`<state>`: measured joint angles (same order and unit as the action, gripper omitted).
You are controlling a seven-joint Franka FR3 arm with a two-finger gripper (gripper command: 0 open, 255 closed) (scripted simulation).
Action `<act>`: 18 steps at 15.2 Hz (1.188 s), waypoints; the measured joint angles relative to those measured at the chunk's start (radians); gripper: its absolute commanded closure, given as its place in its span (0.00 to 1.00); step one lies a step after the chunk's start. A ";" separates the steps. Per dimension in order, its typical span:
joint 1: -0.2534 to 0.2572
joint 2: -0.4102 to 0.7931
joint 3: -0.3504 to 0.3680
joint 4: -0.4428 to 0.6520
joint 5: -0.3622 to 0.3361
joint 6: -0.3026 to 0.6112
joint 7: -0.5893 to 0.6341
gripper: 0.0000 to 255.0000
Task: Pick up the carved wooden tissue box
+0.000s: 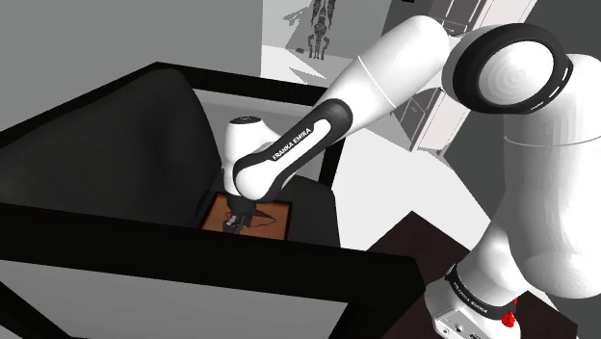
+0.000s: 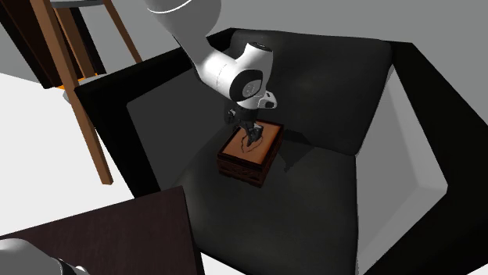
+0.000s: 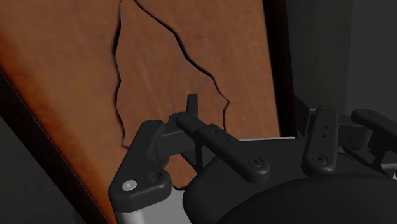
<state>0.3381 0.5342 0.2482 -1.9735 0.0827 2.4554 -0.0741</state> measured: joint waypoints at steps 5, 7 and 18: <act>0.000 0.000 0.000 -0.001 0.000 0.001 -0.001 1.00; 0.000 0.000 0.001 -0.001 0.000 0.001 -0.001 1.00; -0.008 -0.075 0.010 0.005 0.011 -0.082 0.005 1.00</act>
<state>0.3296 0.4589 0.2579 -1.9688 0.0939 2.3738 -0.0689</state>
